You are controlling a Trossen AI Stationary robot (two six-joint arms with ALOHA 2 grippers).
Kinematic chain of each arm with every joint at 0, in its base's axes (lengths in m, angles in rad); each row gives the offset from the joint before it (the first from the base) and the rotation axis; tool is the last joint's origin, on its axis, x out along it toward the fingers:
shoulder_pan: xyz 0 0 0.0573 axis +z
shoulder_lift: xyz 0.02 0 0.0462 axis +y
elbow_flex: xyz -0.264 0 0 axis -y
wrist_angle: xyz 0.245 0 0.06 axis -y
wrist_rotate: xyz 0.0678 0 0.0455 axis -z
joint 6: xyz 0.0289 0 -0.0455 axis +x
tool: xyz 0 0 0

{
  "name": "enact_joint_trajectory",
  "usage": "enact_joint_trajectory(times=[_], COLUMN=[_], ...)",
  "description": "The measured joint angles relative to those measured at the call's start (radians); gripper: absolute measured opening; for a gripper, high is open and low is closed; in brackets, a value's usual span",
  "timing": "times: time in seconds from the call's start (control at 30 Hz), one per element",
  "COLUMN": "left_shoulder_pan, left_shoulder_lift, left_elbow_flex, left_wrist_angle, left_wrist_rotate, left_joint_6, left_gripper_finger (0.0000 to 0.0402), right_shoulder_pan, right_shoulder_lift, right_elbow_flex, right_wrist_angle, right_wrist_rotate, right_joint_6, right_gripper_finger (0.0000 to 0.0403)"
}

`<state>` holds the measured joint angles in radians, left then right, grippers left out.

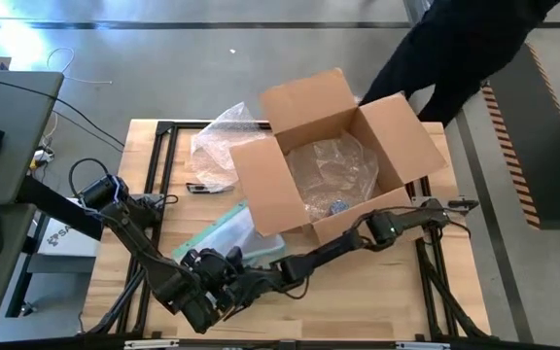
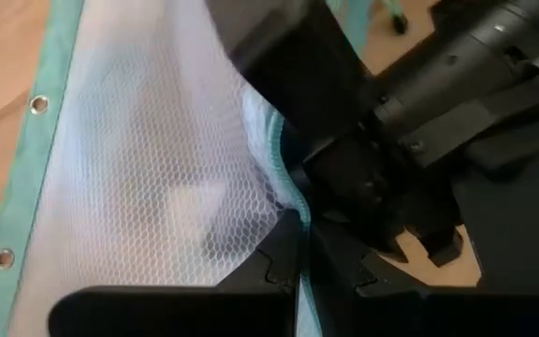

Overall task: Unpack boxes
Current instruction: Put the blue game card into the white zip bag

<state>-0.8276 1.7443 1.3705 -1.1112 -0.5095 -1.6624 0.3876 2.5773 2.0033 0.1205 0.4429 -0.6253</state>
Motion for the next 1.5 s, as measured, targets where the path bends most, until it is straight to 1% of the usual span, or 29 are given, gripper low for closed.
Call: enact_joint_trajectory(times=[0.17, 0.23, 0.3, 0.4, 0.47, 0.57, 0.67, 0.77, 0.83, 0.9, 1.0, 1.1, 1.13, 1.2, 1.3, 1.43, 1.5], left_shoulder_pan=[-0.022, -0.031, -0.037, -0.046, -0.047, -0.047, -0.047, -0.047, -0.047, -0.047, -0.046, -0.044, -0.044, -0.043, -0.045, -0.051, -0.051], left_shoulder_lift=[0.000, 0.000, 0.000, 0.000, 0.000, 0.000, 0.000, 0.000, 0.000, 0.000, 0.000, 0.000, 0.000, 0.001, 0.001, 0.001, 0.001], left_elbow_flex=[0.000, 0.001, 0.001, 0.001, 0.001, 0.001, 0.001, 0.001, 0.001, 0.001, 0.001, 0.001, 0.001, 0.000, 0.001, 0.001, 0.001], left_wrist_angle=[-0.067, -0.085, -0.098, -0.106, -0.107, -0.110, -0.108, -0.097, -0.086, -0.072, -0.024, 0.037, 0.044, 0.060, 0.061, 0.032, 0.015], left_wrist_rotate=[0.001, 0.000, 0.000, -0.002, -0.003, -0.003, -0.005, -0.006, -0.008, -0.008, -0.009, -0.011, -0.008, 0.002, 0.029, 0.039, 0.038], left_joint_6=[-0.108, -0.138, -0.164, -0.177, -0.184, -0.185, -0.186, -0.185, -0.180, -0.166, -0.135, -0.100, -0.087, -0.085, -0.088, -0.090, -0.091], left_gripper_finger=[0.0000, 0.0000, 0.0000, 0.0000, 0.0000, 0.0000, 0.0000, 0.0000, 0.0000, 0.0000, 0.0000, 0.0000, 0.0000, 0.0000, 0.0000, 0.0000, 0.0000], right_shoulder_pan=[0.012, 0.021, 0.029, 0.039, 0.040, 0.031, 0.014, -0.003, -0.010, -0.014, -0.026, -0.051, -0.059, -0.062, -0.043, -0.007, 0.006], right_shoulder_lift=[-0.033, -0.054, -0.080, -0.110, -0.124, -0.132, -0.132, -0.128, -0.125, -0.124, -0.117, -0.070, -0.055, -0.043, -0.062, -0.112, -0.124], right_elbow_flex=[0.000, 0.001, 0.001, 0.002, 0.003, 0.003, 0.003, 0.003, -0.002, -0.005, -0.005, -0.004, -0.004, -0.006, -0.006, -0.005, -0.004], right_wrist_angle=[-0.115, -0.180, -0.243, -0.314, -0.365, -0.439, -0.500, -0.544, -0.548, -0.521, -0.399, -0.173, -0.117, -0.068, -0.090, -0.230, -0.310], right_wrist_rotate=[0.017, -0.006, -0.059, -0.123, -0.167, -0.216, -0.228, -0.318, -0.358, -0.363, -0.355, -0.246, -0.229, -0.224, -0.214, -0.216, -0.219], right_joint_6=[0.054, 0.077, 0.098, 0.150, 0.189, 0.244, 0.293, 0.336, 0.347, 0.348, 0.359, 0.427, 0.457, 0.496, 0.484, 0.407, 0.419], right_gripper_finger=[0.0242, 0.0270, 0.0286, 0.0287, 0.0273, 0.0236, 0.0179, 0.0117, 0.0079, 0.0046, 0.0011, 0.0004, 0.0004, 0.0004, 0.0004, 0.0004, 0.0004])
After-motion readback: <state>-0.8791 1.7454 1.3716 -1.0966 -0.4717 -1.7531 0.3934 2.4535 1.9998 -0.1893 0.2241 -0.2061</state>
